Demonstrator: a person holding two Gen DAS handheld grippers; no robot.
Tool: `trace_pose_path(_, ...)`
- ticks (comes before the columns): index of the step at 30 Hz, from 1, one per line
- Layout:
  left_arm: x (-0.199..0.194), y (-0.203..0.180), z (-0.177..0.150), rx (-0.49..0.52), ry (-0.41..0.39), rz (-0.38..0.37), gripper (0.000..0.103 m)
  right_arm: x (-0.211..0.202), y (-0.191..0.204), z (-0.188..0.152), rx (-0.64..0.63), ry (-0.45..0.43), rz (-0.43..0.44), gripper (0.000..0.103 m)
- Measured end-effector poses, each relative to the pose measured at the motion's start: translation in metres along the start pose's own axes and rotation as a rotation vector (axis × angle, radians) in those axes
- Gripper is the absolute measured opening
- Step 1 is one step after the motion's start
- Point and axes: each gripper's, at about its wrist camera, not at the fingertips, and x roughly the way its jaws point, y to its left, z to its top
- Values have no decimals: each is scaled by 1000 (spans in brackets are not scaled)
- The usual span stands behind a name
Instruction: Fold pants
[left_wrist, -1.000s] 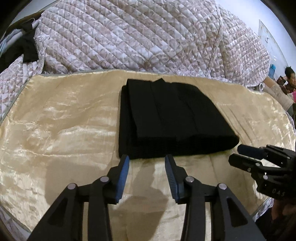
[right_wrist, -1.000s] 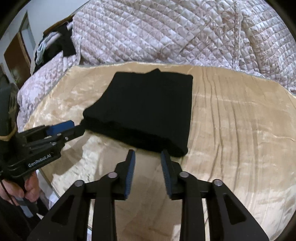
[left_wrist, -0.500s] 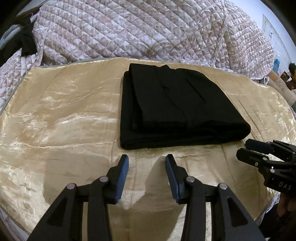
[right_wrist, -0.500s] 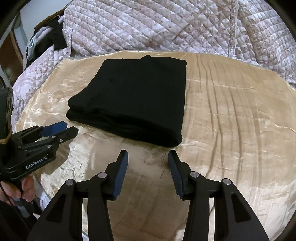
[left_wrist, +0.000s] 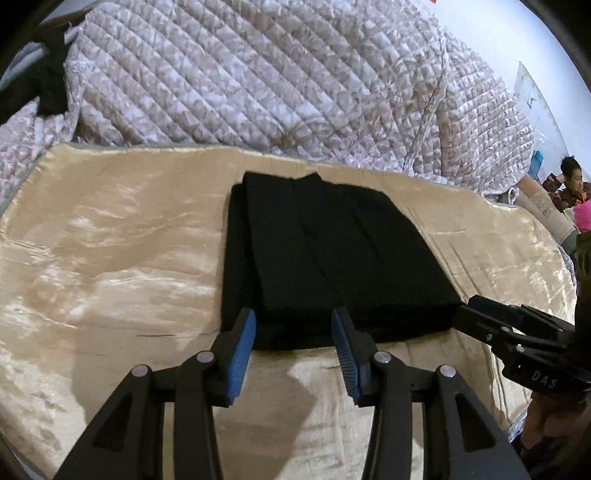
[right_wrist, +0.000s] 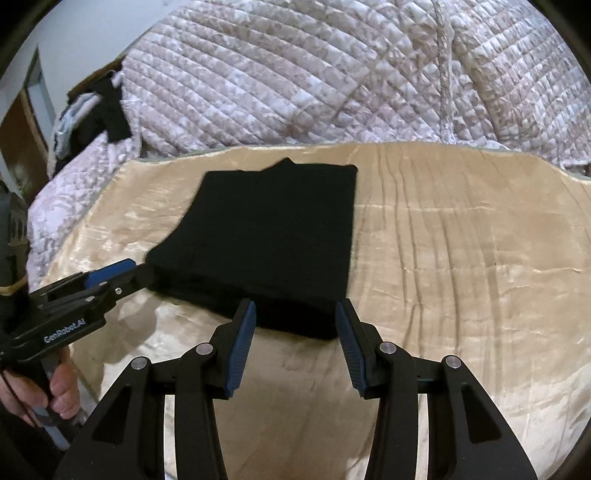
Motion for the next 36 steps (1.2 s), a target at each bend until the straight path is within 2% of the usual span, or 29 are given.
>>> trace_pose_path(4, 5, 1, 3, 14, -20, 28, 47, 11, -7, 2, 44, 8, 9, 45)
trace_pose_path(6, 5, 2, 3, 25, -19, 50, 47, 16, -7, 3, 55, 24, 24, 40)
trace_pose_path(11, 4, 6, 2, 18, 2, 62, 46, 19, 8, -2, -20, 35, -13, 40)
trace_pose_path(13, -5, 9, 3, -7, 4, 47, 45, 10, 2, 0, 7, 26, -12, 40)
trace_pose_path(15, -20, 12, 11, -42, -41, -4, 45, -3, -7, 5, 42, -9, 13, 40)
trace_pose_path(17, -31, 5, 20, -26, -119, 12, 45, -19, -14, 12, 60, -83, 14, 40)
trace_pose_path(18, -31, 1, 23, -20, -125, 2, 45, -21, -15, 16, 62, -107, 13, 39)
trace_pose_path(19, -28, -5, 25, -12, -117, -15, 45, -19, -14, 18, 62, -105, 22, 35)
trace_pose_path(20, -23, -11, 25, 4, -106, -22, 45, -13, -11, 19, 57, -90, 35, 24)
trace_pose_path(21, -16, -19, 23, 33, -85, -21, 45, -2, -6, 19, 41, -63, 41, 17)
trace_pose_path(23, -3, -23, 18, 45, -28, -27, 45, 13, 3, 16, 15, -19, 40, 12)
trace_pose_path(25, 8, -24, 11, 61, 10, 6, 41, 27, 7, 11, -6, 24, 21, 11)
trace_pose_path(27, 7, -28, 8, 103, 0, 34, 41, 30, 7, 8, -10, 31, 25, 11)
trace_pose_path(31, 6, -28, 6, 106, 10, 46, 41, 25, 8, 5, -30, 36, 30, 11)
trace_pose_path(36, 5, -24, 10, 69, 18, 37, 41, 16, -1, 5, 7, 55, 67, 12)
